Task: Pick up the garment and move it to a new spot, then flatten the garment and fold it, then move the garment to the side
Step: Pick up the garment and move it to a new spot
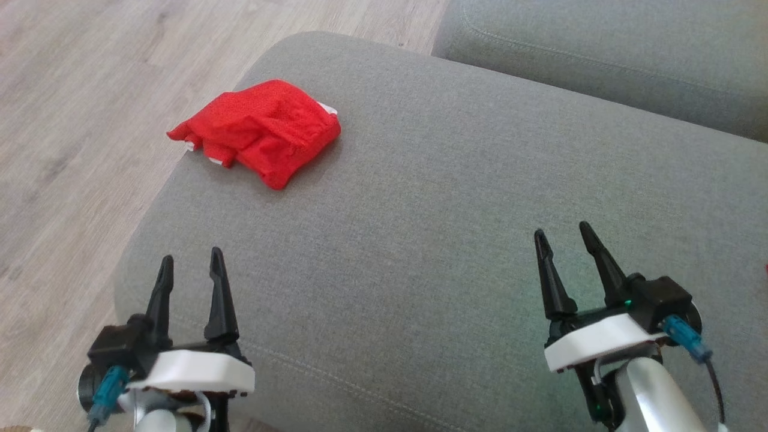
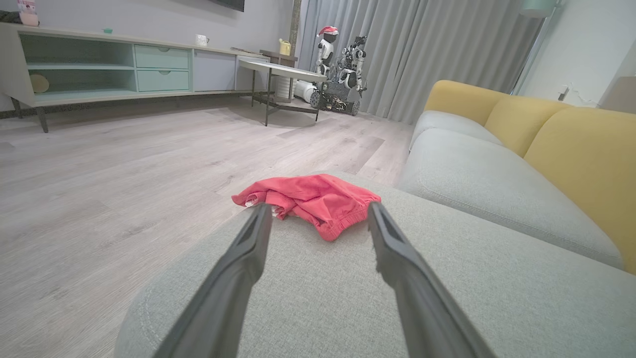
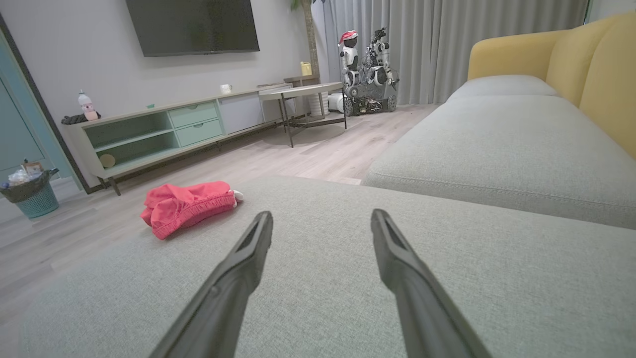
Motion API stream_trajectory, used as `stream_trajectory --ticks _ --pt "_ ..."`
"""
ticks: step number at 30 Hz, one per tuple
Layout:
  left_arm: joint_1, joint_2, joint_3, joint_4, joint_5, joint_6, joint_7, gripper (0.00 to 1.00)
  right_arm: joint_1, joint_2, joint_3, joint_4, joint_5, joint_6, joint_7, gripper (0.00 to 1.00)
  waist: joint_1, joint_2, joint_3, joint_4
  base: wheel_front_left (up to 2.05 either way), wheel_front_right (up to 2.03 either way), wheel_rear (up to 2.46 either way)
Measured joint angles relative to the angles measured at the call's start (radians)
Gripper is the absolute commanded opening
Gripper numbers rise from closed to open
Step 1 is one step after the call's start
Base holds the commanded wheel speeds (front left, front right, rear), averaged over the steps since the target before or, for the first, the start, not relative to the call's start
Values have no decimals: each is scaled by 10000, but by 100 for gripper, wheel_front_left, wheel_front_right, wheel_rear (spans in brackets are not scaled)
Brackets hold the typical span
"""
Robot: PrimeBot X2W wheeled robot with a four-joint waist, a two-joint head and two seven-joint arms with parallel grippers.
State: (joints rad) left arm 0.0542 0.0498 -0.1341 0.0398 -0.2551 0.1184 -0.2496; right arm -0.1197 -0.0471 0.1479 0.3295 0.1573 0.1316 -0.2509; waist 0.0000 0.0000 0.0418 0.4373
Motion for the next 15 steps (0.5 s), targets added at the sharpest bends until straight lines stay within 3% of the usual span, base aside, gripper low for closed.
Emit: stream_trajectory --ticks 12,15 --pt "-297 -6 629 -12 -2 -46 -2 100 -35 -2 123 12 10 0 0 100 0 0 182 -352 0 0 0" --pt "-777 -13 1009 155 -12 -326 -8 100 -47 -2 169 -54 -52 0 0 100 0 0 357 -458 0 0 0"
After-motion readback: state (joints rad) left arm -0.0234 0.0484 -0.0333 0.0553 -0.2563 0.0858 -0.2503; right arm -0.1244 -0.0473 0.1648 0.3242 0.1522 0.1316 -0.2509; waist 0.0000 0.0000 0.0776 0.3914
